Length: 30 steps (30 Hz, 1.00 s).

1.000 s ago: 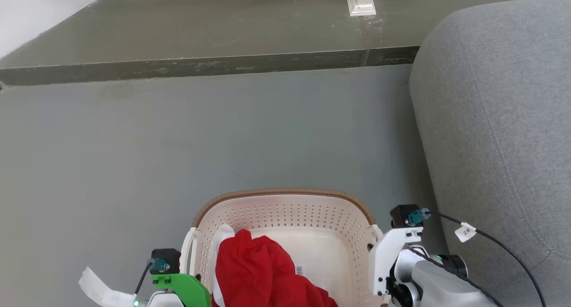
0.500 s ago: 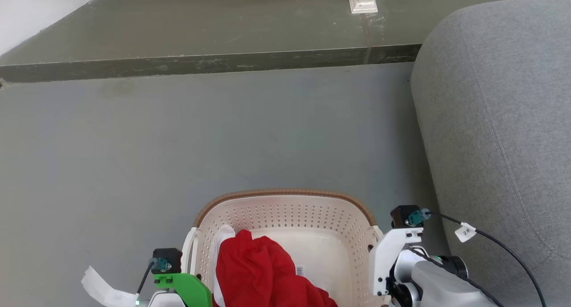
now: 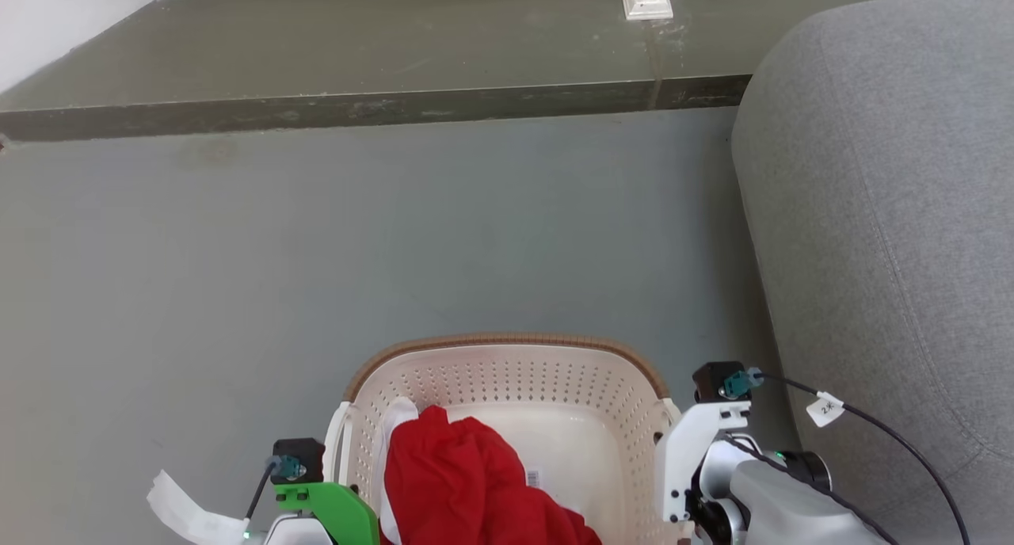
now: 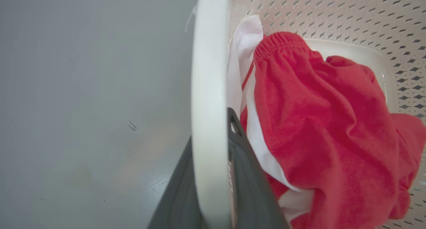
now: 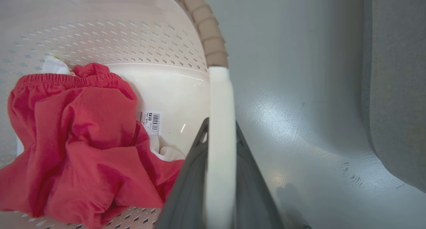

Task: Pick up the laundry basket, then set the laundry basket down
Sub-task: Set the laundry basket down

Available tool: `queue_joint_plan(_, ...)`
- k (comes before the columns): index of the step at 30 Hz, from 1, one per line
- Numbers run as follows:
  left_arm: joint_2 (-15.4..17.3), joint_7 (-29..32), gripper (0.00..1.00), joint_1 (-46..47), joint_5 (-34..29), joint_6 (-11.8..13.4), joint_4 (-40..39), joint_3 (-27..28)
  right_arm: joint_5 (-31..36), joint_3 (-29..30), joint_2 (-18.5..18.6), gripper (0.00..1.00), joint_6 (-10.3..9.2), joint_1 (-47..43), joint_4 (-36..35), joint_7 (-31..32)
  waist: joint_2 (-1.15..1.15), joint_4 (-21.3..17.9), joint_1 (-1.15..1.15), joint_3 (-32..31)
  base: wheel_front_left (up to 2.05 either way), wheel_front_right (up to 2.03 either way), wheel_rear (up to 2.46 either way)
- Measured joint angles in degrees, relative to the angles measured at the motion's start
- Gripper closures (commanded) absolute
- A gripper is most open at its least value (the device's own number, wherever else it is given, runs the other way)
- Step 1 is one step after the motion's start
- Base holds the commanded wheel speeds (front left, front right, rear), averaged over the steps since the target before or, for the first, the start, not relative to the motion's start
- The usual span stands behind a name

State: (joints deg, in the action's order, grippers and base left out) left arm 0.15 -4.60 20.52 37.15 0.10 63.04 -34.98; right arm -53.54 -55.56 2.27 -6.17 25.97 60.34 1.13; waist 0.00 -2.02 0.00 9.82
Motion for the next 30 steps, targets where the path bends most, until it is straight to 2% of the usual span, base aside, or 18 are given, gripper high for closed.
queue_joint_plan(13,0.3,-0.8,1.0,3.8,0.4,1.7,-1.1,-0.1,-0.5,-0.3,0.2,1.0,-0.48,6.2,-0.1,-0.1,0.0,0.0,0.0,4.8,0.0,0.0,0.0)
queue_joint_plan(30,0.7,-2.6,1.0,15.2,-0.1,3.3,-2.9,-0.2,-0.1,1.5,0.6,1.0,-0.58,19.2,1.9,-2.4,0.0,0.0,0.0,17.3,0.0,0.0,0.0)
